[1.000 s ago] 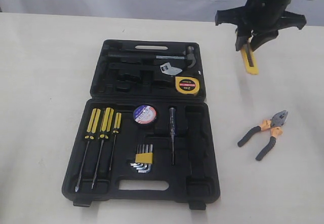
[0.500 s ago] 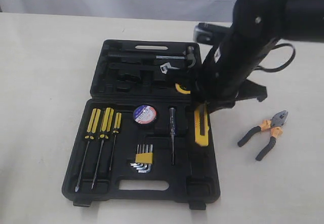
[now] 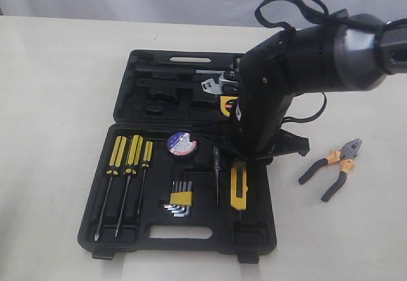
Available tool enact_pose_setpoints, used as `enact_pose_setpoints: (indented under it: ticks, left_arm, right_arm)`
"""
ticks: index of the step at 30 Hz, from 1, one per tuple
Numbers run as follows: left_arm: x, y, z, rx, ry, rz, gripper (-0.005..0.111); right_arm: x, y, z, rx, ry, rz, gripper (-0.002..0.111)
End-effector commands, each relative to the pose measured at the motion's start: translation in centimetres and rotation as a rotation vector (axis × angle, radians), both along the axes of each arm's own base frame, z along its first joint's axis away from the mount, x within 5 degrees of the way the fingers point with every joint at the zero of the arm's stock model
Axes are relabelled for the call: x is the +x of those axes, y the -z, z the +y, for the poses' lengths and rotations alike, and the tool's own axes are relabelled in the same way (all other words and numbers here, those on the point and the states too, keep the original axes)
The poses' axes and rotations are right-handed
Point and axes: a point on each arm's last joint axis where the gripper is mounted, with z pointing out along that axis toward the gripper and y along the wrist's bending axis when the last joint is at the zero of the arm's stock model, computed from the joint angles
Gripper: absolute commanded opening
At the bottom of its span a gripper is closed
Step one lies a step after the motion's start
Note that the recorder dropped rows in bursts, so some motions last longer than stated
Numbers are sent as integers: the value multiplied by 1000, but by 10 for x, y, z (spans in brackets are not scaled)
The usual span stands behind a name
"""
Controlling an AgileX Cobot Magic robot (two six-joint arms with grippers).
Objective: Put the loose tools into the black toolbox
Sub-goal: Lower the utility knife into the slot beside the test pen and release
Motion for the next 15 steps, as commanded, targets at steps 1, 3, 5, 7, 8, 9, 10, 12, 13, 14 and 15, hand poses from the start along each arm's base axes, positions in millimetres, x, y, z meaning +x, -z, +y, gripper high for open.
enact_pose_setpoints:
  ticks: [1,3,5,7,8,9,10,12,13,14,15]
  left_arm:
    - [0,-1,0,4,5,-1,0]
    - [0,-1,0,4,5,-1,0]
    - [0,-1,0,4,5,-1,0]
    - [0,-1,0,4,5,-1,0]
    - [0,-1,0,4,5,-1,0]
    - [0,-1,0,4,5,-1,0]
    - [0,-1,0,4,5,-1,0]
    - [0,-1,0,4,5,-1,0]
    - [0,-1,0,4,5,-1,0]
    - [0,-1,0,4,5,-1,0]
    - [0,-1,0,4,5,-1,0]
  right_arm:
    - [-1,1,-5,-64,-35,4,0]
    - [-1,1,-6,-79,-53,9,0]
    - [-1,1,-6,-81,-78,7,7]
    - [0,1,-5,-73,-87,-7,19]
    - [1,0,-4,-63,-88,-21,31]
    - [2,0,-3,-54,-98,-36,44]
    - [3,0,-3,-52,-107,-42,49]
    - [4,0,-2,-51,-132,-52,58]
    - [4,0,-2,-54,-138,-53,59]
    - [4,0,-2,-55,-143,-53,59]
    - [4,0,-2,-57,-152,-54,59]
